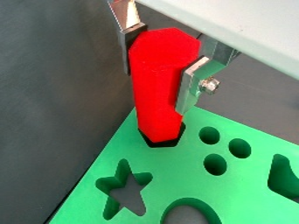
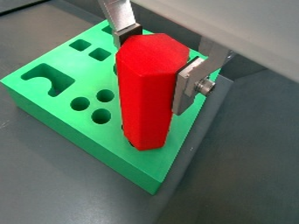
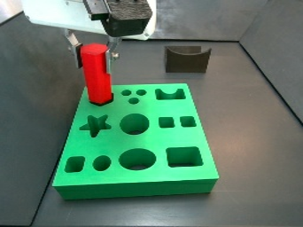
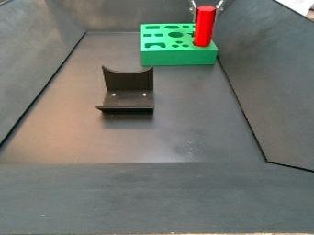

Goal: Pick up the hexagon object. Move up. Place the hexagon object on the fixture. Regrasp the hexagon object. Move to above the board. Insert the hexagon object.
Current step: Insert the hexagon object.

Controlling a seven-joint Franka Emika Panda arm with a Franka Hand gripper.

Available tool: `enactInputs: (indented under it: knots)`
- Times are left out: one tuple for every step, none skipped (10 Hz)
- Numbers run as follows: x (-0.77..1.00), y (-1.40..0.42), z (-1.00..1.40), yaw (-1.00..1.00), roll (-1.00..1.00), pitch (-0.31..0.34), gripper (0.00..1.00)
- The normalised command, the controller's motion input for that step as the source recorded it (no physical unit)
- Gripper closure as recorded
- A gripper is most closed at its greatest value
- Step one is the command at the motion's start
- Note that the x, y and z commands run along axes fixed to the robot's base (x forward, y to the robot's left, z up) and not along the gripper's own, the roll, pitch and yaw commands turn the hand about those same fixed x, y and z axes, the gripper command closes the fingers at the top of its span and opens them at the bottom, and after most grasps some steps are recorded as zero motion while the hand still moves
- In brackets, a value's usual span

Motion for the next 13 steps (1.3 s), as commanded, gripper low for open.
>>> enactInputs:
  knots:
    - [-0.14, 0.00, -0.01, -0.01, -0.10, -0.131, 1.00]
    - [-0.17, -0.01, -0.04, -0.09, -0.10, -0.131, 1.00]
    - [-0.20, -0.03, -0.04, -0.14, -0.11, -0.137, 1.00]
    - [-0.17, 0.00, -0.02, -0.11, -0.09, -0.121, 1.00]
    - [-0.15, 0.00, 0.00, -0.07, -0.08, -0.103, 1.00]
    - [0.00, 0.00, -0.01, 0.00, 0.00, -0.006, 1.00]
    - [0.07, -0.07, -0.07, 0.00, -0.06, -0.049, 1.00]
    - [0.05, -0.07, -0.05, -0.01, -0.09, -0.070, 1.00]
    - [0.00, -0.04, -0.05, -0.01, -0.06, -0.061, 1.00]
    - [0.00, -0.08, -0.06, -0.02, -0.07, -0.074, 1.00]
    - [0.00, -0.07, -0.08, -0.04, -0.08, -0.090, 1.00]
    - [0.02, -0.08, -0.12, -0.07, -0.09, -0.106, 1.00]
    - [0.09, -0.05, -0.23, -0.03, -0.06, -0.089, 1.00]
